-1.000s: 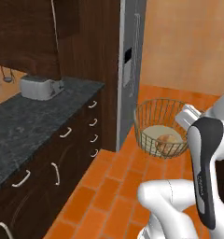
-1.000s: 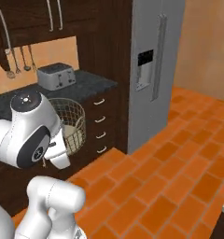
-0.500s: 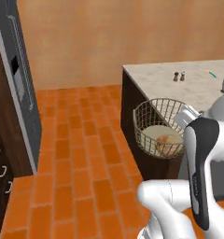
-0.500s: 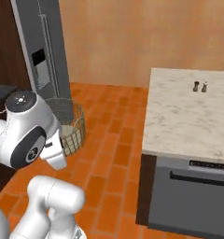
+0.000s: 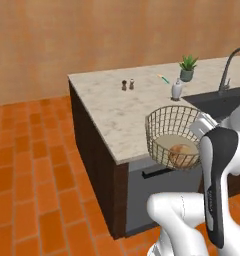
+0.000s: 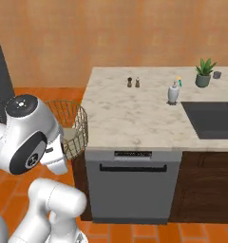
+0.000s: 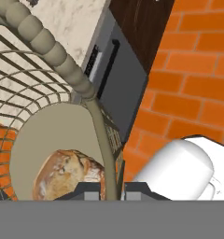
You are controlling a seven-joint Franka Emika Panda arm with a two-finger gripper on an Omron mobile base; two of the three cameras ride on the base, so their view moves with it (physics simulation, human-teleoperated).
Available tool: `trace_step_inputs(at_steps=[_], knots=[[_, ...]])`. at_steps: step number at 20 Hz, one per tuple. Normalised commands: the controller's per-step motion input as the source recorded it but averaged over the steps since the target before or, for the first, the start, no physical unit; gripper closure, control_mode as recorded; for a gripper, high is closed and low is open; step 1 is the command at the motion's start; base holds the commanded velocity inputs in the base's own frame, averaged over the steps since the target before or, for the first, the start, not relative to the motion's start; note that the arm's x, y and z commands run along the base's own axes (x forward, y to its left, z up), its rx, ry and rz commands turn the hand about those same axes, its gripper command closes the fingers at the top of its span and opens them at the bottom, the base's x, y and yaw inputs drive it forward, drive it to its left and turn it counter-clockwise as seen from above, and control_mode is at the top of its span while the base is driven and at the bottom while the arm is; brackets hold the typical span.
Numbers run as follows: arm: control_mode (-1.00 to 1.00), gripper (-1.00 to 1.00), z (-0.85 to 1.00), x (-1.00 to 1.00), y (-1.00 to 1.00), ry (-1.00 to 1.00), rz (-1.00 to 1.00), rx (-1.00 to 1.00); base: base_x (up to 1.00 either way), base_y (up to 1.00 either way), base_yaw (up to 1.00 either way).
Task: Open the cabinet, pick up the bread from the cabinet and place it in the basket. Then move the basket to the dining counter.
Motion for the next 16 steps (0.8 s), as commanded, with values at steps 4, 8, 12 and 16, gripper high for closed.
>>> trace_step_inputs(at_steps=[4,8,12,16], knots=[[1.0,1.0,0.0,0.0,0.0,0.0,0.0,0.0,0.95,-0.81,-0.05],[1.0,1.0,0.0,0.0,0.0,0.0,0.0,0.0,0.74,-0.69,0.03],[1.0,1.0,0.0,0.0,0.0,0.0,0.0,0.0,0.13,-0.3,0.15],[1.0,1.0,0.0,0.0,0.0,0.0,0.0,0.0,0.38,0.0,0.26]])
